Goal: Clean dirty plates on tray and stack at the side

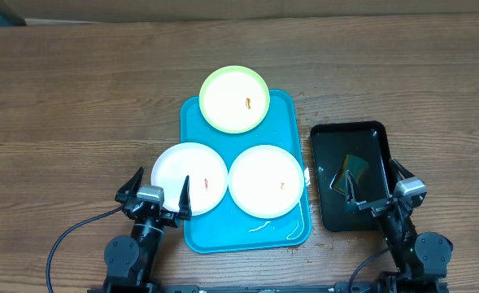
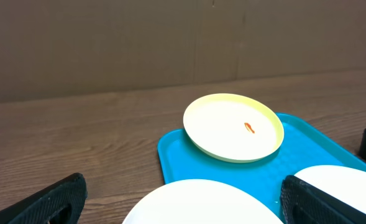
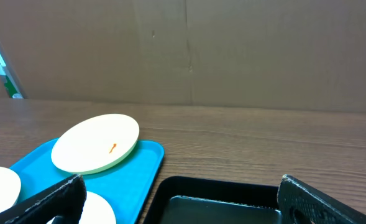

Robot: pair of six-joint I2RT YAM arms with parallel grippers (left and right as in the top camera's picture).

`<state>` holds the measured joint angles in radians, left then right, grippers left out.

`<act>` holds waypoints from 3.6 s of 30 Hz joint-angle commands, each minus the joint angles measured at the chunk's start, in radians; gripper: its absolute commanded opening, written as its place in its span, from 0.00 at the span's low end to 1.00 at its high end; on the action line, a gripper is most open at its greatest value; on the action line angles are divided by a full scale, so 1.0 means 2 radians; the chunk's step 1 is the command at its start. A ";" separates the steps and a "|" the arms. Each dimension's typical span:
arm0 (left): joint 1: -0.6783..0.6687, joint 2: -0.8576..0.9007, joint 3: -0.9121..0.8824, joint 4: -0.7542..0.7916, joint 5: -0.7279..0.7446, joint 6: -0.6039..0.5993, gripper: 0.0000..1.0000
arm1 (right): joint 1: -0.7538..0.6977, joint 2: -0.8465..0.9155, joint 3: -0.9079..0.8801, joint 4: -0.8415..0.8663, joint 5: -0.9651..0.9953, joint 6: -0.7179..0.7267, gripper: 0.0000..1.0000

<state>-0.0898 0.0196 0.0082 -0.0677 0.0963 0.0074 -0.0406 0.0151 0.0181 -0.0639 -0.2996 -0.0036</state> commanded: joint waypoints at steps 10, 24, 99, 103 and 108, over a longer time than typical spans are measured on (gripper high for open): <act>0.003 -0.001 -0.002 -0.002 -0.002 0.000 1.00 | -0.002 -0.004 -0.005 0.003 0.004 0.000 1.00; 0.003 -0.001 -0.002 -0.002 -0.002 0.000 1.00 | -0.002 -0.004 -0.005 0.003 0.004 0.000 1.00; 0.003 -0.001 -0.002 -0.002 -0.002 0.000 1.00 | -0.002 -0.004 -0.005 0.005 -0.042 0.068 1.00; 0.003 -0.001 -0.002 -0.001 -0.002 0.000 1.00 | -0.002 -0.004 -0.005 0.005 -0.059 0.069 1.00; 0.002 -0.001 -0.002 0.003 0.034 -0.028 1.00 | -0.002 -0.004 -0.005 0.010 -0.086 0.070 1.00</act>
<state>-0.0898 0.0196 0.0082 -0.0662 0.1078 -0.0013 -0.0406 0.0151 0.0181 -0.0601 -0.4194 0.1188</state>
